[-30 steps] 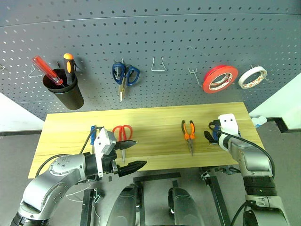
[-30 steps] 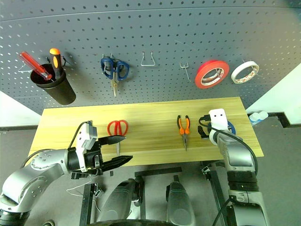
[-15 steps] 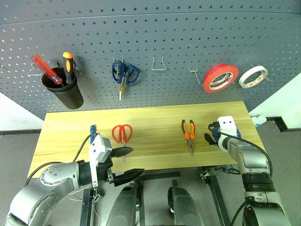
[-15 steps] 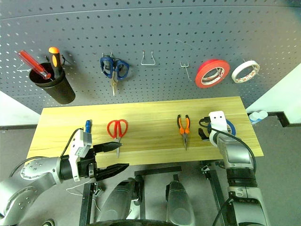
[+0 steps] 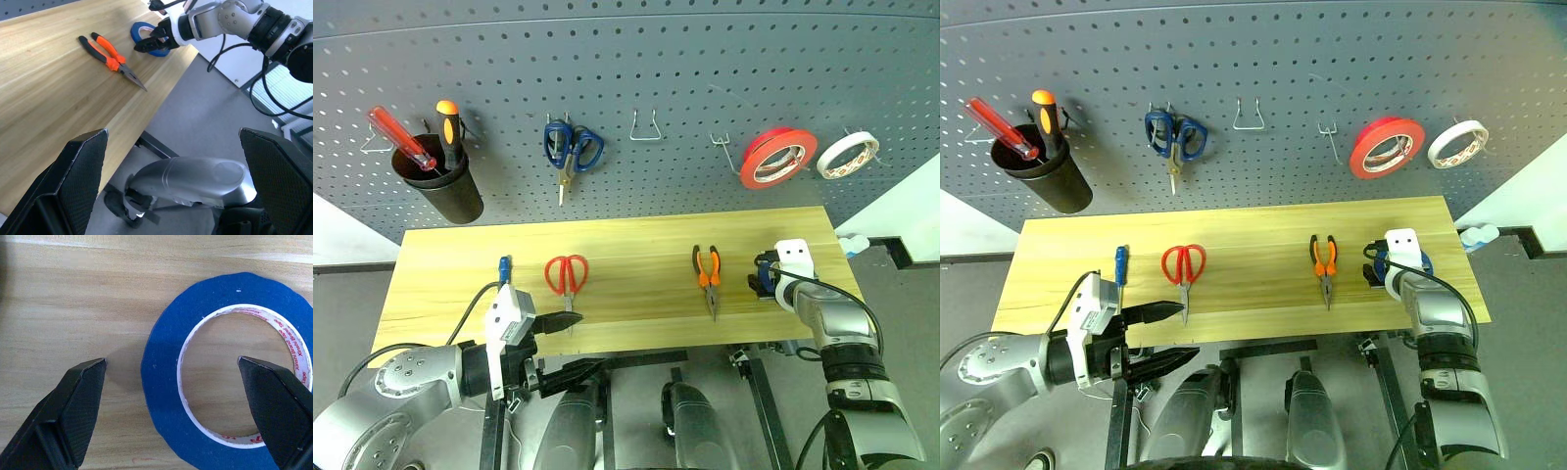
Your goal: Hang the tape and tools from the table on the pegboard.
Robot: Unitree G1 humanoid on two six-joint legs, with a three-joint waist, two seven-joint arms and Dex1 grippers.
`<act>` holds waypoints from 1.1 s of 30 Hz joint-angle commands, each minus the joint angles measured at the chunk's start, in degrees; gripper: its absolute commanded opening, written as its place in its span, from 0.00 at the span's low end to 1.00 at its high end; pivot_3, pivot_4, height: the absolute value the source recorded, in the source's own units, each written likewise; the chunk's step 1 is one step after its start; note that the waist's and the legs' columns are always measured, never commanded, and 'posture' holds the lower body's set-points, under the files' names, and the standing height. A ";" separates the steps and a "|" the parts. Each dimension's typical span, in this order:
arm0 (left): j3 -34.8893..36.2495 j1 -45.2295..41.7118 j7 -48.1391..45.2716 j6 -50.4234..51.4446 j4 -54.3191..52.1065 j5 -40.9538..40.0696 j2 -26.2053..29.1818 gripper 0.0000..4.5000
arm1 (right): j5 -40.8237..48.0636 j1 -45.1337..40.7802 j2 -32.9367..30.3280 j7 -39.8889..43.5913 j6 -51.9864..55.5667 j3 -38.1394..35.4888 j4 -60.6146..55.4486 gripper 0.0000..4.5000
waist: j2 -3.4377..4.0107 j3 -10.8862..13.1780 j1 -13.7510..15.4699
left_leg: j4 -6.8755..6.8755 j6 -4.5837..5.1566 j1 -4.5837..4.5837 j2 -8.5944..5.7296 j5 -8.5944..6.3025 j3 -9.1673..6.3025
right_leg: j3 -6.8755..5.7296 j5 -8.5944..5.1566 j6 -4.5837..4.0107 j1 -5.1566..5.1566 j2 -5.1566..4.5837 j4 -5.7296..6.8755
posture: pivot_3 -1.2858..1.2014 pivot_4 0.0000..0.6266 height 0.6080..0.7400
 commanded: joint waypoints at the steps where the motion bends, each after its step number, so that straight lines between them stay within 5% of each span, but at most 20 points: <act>1: 1.51 0.59 0.22 0.00 -2.20 -1.57 0.57 1.00 | -0.66 0.47 -0.64 0.34 -0.45 0.23 2.88 1.00 | -0.07 0.06 0.06 | 0.00 0.00 0.00 0.00 0.00 0.00 | 0.00 0.00 0.00 0.00 -0.01 0.00 | 0.57 0.57 1.00; 30: -0.42 -0.80 1.61 -1.01 -1.52 -0.33 -0.21 1.00 | 5.53 -1.47 0.26 4.85 4.28 -5.33 7.55 1.00 | -0.23 0.06 0.20 | -0.20 0.00 0.00 0.00 -0.04 0.00 | 0.00 -0.01 -0.06 0.02 -0.08 -0.32 | 0.57 0.54 1.00; 33: -0.68 -1.01 1.70 -1.12 -1.29 -0.10 -0.32 1.00 | 5.49 -1.42 0.13 4.69 4.03 -5.40 7.37 0.87 | -0.23 0.06 0.21 | -0.25 0.00 -0.01 0.00 -0.04 0.00 | -0.01 0.00 -0.06 0.03 -0.08 -0.42 | 0.57 0.54 1.00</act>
